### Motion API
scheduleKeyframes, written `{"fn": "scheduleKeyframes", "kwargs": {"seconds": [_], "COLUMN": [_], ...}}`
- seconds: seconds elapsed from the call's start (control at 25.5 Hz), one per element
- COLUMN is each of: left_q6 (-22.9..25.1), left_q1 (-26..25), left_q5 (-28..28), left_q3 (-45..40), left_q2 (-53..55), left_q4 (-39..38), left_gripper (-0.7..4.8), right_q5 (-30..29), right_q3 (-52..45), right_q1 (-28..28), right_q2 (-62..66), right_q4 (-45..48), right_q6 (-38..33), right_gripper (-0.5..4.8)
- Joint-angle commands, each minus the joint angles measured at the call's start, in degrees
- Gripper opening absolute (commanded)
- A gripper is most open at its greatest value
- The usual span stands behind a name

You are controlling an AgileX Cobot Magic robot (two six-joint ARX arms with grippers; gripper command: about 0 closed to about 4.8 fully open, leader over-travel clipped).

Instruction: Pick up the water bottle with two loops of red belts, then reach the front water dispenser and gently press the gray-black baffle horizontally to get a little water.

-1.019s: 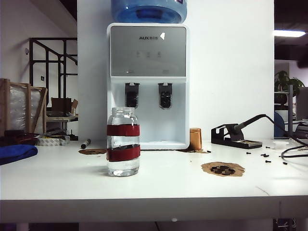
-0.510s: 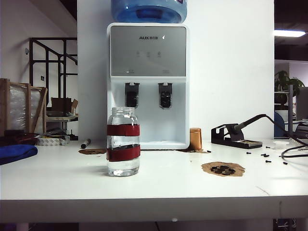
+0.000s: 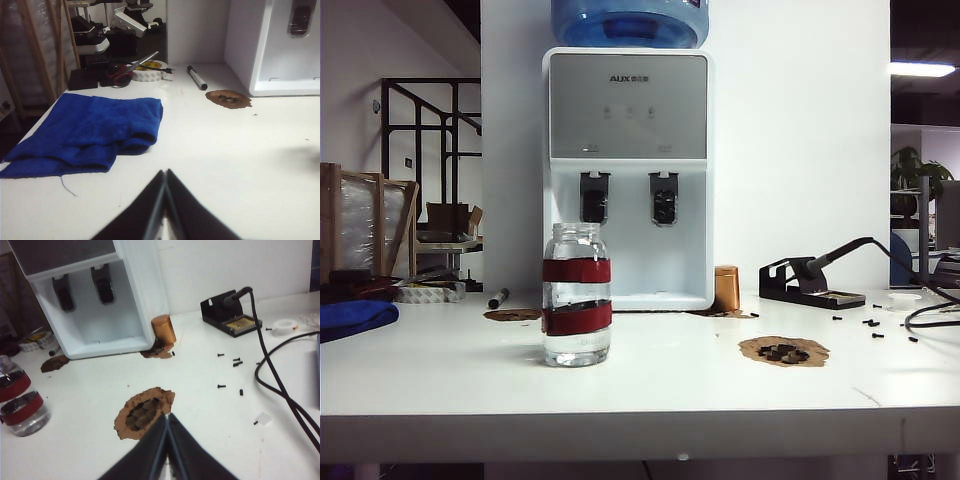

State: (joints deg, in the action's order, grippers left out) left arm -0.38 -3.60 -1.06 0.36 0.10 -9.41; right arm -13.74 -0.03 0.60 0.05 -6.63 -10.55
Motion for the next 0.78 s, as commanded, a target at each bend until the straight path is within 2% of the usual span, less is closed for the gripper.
{"fn": "scheduleKeyframes", "kwargs": {"seconds": [0.04, 0.16, 0.78], "left_q6": [0.3, 0.3, 0.3], "left_q1": [-0.1, -0.1, -0.1], "left_q5": [0.0, 0.0, 0.0], "left_q3": [-0.1, -0.1, -0.1], "left_q2": [-0.1, -0.1, -0.1], "left_q4": [0.0, 0.0, 0.0], "left_gripper": [-0.04, -0.04, -0.04], "right_q5": [-0.2, -1.2, -1.2], "right_q3": [-0.2, -0.2, -0.2], "right_q1": [0.2, 0.2, 0.2], "right_q2": [0.1, 0.1, 0.1], "right_q4": [0.1, 0.1, 0.2], "right_q6": [0.0, -2.3, -2.3], "right_gripper": [-0.04, -0.01, -0.01]}}
